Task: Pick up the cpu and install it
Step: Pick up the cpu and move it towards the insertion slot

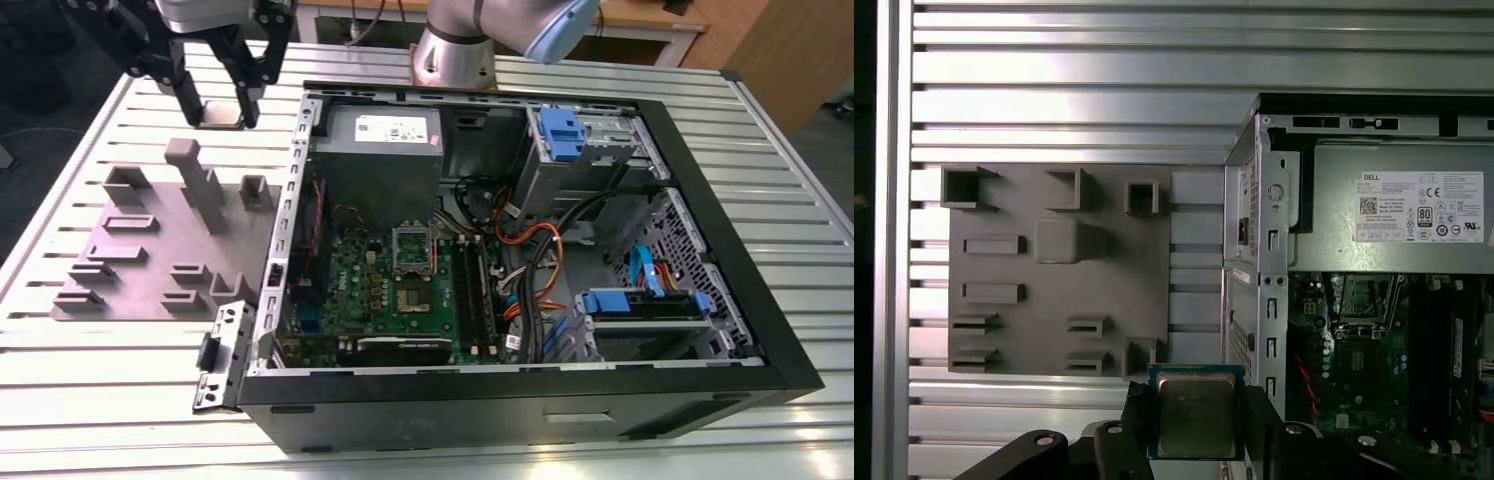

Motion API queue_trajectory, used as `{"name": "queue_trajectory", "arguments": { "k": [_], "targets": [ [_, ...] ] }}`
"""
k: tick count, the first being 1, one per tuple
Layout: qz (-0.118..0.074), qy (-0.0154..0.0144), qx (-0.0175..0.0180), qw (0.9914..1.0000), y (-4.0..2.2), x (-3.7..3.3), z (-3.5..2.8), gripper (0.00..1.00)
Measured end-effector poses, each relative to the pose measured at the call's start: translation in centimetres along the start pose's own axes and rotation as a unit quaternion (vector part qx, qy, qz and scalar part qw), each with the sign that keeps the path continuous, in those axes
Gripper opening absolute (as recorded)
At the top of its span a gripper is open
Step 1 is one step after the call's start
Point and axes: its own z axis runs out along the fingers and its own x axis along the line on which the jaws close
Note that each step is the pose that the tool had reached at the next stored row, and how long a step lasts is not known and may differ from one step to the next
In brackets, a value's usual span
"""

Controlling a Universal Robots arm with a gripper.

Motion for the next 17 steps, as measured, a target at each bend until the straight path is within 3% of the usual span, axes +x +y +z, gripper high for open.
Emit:
{"name": "queue_trajectory", "arguments": {
  "k": [8, 17],
  "targets": [
    [0.000, 0.0000, 0.0000, 1.00000, 0.00, -0.77, -0.01, 0.47],
    [0.000, 0.0000, 0.0000, 1.00000, 0.00, -1.05, -0.01, 0.47]
  ]
}}
